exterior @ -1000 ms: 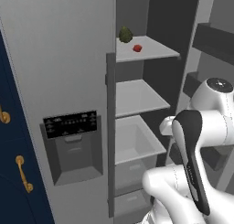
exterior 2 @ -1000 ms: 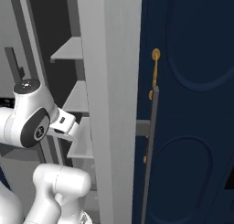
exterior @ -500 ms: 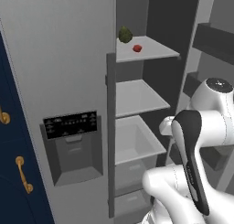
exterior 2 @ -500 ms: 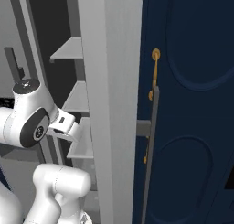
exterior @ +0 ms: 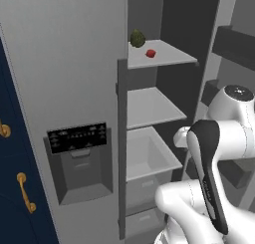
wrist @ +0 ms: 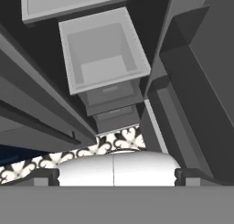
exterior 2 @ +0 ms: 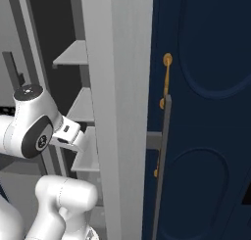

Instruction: Take the strawberry from the fridge and place it on top of the pancake, located on the dining counter.

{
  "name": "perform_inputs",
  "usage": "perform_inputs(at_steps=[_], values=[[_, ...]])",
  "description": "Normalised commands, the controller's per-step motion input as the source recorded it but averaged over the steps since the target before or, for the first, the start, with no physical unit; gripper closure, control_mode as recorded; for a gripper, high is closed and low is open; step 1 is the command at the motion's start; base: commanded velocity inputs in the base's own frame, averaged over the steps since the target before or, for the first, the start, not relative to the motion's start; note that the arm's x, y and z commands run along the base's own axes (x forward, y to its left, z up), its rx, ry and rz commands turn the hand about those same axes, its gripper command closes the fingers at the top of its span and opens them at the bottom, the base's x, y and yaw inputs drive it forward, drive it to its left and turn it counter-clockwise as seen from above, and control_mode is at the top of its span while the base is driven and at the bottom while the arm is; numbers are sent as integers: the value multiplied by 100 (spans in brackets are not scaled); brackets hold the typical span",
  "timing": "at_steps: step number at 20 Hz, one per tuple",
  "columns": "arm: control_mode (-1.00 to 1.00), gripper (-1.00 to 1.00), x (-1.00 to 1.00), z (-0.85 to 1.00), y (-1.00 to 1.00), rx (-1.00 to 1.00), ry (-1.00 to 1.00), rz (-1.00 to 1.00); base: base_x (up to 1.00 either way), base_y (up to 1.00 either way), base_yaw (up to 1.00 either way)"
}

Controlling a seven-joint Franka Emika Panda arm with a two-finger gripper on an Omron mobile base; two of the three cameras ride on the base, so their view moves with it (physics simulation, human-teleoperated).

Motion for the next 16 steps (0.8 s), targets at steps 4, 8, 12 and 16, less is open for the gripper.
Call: perform_inputs(at_steps=[4, 8, 12, 16], values=[[100, -100, 0, 0, 0, 0, 0, 0, 38, 0, 0], [100, -100, 0, 0, 0, 0, 0, 0, 39, 0, 0], [100, -100, 0, 0, 0, 0, 0, 0, 37, 0, 0], [100, -100, 0, 0, 0, 0, 0, 0, 37, 0, 0]])
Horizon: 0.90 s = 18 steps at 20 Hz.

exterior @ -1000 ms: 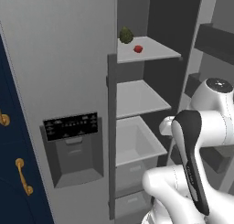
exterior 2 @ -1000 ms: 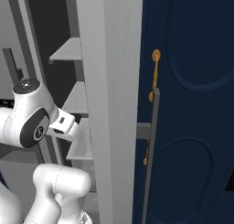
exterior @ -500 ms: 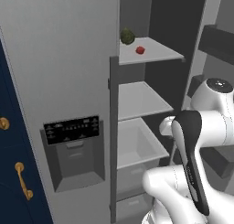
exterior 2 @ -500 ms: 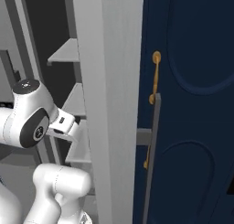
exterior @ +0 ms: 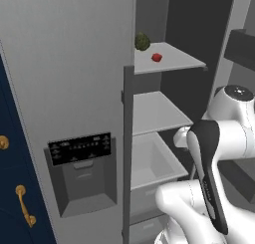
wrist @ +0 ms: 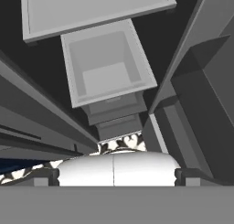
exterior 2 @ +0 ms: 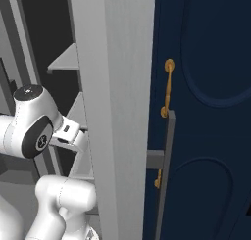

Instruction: Take the strawberry from the fridge and place it on top of the pancake, located on the dining counter.

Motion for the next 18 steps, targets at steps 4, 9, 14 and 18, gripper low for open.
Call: perform_inputs(at_steps=[4, 9, 14, 18], values=[[100, -100, 0, 0, 0, 0, 0, 0, 41, 0, 0], [100, -100, 0, 0, 0, 0, 0, 0, 36, 0, 0], [100, -100, 0, 0, 0, 0, 0, 0, 20, 0, 0], [-100, -100, 23, 20, 0, -1, -14, 11, 5, 0, 0]])
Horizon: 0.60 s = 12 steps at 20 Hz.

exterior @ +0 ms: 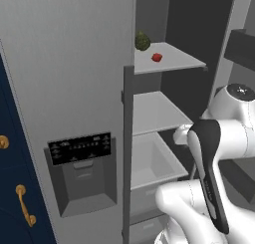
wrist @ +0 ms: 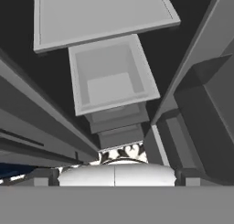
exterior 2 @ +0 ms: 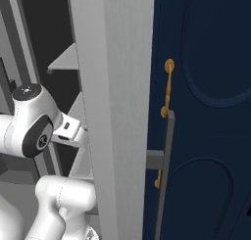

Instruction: Take the strawberry from the fridge and place it on top of the pancake, located on the dining counter.

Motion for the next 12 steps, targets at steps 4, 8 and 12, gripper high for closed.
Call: perform_inputs(at_steps=[4, 8, 12], values=[[-100, -100, 23, 59, 0, -3, -36, 23, 0, 0, 0], [-100, -100, 7, 76, 4, -7, -38, 18, 0, 0, 0], [-100, -100, 13, 80, 11, -6, -26, 0, 0, 0, 0]])
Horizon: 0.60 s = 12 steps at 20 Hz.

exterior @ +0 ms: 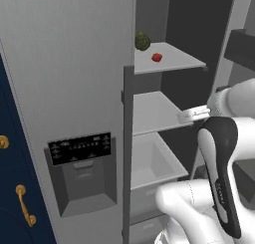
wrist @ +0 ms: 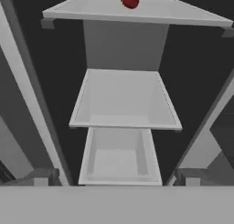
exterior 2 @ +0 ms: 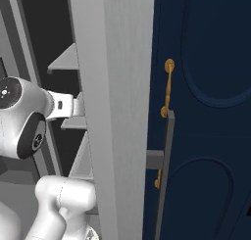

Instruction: Take the strawberry from the fridge and place it on top of the pancake, located on the dining counter.

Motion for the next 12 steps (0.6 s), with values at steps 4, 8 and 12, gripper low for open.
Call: perform_inputs(at_steps=[4, 8, 12], values=[[-100, -100, 57, 41, 6, -1, -4, 0, 0, 0, 0], [-100, -100, 45, 45, 10, 0, 0, 4, 0, 0, 0], [-100, -100, 51, 51, 5, 0, 2, 8, 0, 0, 0]])
